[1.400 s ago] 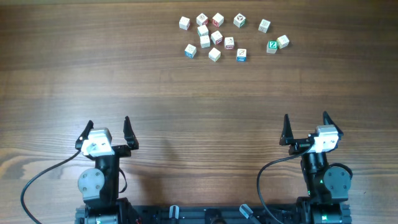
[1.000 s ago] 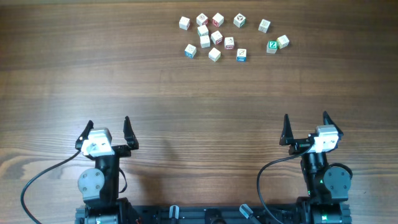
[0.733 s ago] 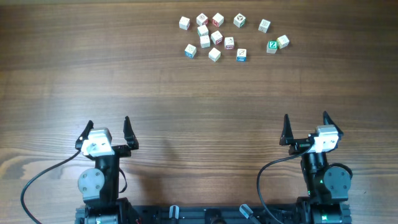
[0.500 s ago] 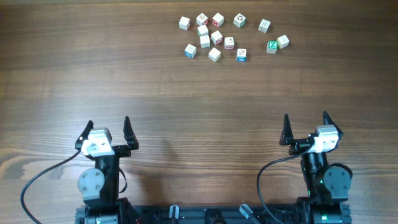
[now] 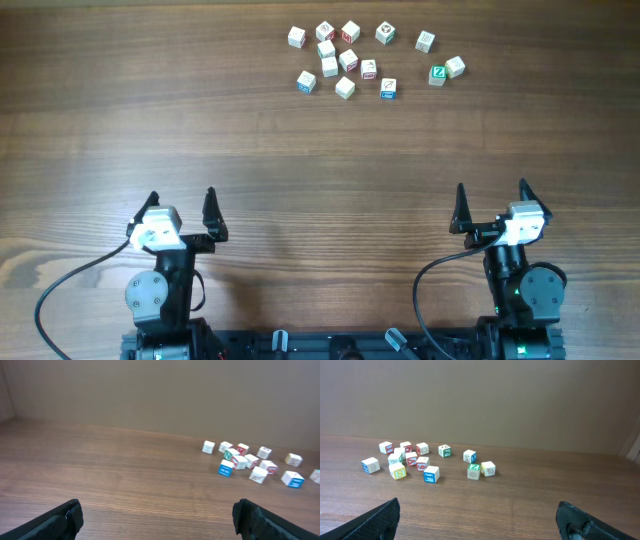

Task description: Form a horizontal line

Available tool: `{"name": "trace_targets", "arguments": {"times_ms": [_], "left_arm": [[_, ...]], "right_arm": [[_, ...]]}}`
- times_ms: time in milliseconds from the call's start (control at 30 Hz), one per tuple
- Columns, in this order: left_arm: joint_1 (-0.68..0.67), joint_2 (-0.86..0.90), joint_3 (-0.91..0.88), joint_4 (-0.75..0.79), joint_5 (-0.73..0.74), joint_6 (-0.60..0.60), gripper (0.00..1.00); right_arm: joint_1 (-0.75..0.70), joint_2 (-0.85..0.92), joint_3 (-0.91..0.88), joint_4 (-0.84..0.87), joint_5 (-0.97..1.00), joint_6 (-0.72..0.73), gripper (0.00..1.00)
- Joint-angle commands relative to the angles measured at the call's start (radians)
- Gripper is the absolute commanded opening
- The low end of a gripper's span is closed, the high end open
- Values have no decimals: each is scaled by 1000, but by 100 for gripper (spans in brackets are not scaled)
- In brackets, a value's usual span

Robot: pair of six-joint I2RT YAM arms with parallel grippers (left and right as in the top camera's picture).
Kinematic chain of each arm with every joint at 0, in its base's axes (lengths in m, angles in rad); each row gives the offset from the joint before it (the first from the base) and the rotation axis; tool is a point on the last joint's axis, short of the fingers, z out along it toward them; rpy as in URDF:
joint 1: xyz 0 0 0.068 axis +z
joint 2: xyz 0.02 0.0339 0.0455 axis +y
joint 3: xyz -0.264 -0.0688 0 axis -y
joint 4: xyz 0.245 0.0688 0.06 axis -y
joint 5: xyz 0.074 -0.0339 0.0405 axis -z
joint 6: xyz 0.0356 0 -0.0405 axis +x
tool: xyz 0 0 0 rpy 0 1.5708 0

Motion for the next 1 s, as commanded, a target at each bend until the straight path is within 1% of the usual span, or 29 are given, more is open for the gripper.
{"name": "trace_targets", "arguments": {"times_ms": [0, 67, 133, 200, 300, 367, 433, 467, 500, 533, 567, 667, 767, 800, 833, 867, 967], "left_arm": [[2, -6, 35, -45, 65, -49, 100], [2, 10, 73, -58, 91, -65, 100], [2, 67, 134, -61, 128, -66, 100], [2, 161, 213, -65, 160, -69, 100], [2, 379, 394, -129, 293, -69, 100], [2, 541, 554, -230, 396, -69, 100], [2, 697, 735, -406, 497, -68, 100], [2, 755, 796, -481, 576, -69, 100], [2, 791, 818, -525, 658, -69, 100], [2, 820, 820, -556, 707, -68, 100], [2, 849, 820, -582, 707, -68, 100], [2, 951, 820, -560, 700, -64, 100], [-3, 1009, 831, -543, 648, -74, 100], [-22, 1036, 853, -544, 572, -92, 100], [-39, 1052, 871, -546, 528, -92, 100], [-93, 1093, 921, -547, 416, -117, 99], [-222, 1191, 1032, -546, 187, -117, 100]], "right_arm": [[3, -2, -1, 2, -13, -19, 100], [3, -2, -1, 2, -13, -19, 100], [3, -2, -1, 2, -13, -19, 100], [3, -2, -1, 2, -13, -19, 100], [3, -2, -1, 2, -13, -19, 100], [3, -2, -1, 2, -13, -19, 100], [3, -2, -1, 2, -13, -19, 100], [3, -2, -1, 2, -13, -19, 100], [3, -2, -1, 2, -13, -19, 100], [3, -2, -1, 2, -13, -19, 100], [3, -2, -1, 2, -13, -19, 100], [3, -2, -1, 2, -13, -19, 100], [3, -2, -1, 2, -13, -19, 100], [3, -2, -1, 2, -13, -19, 100], [3, -2, -1, 2, -13, -19, 100], [3, -2, -1, 2, -13, -19, 100], [3, -2, -1, 2, -13, -19, 100]]}}
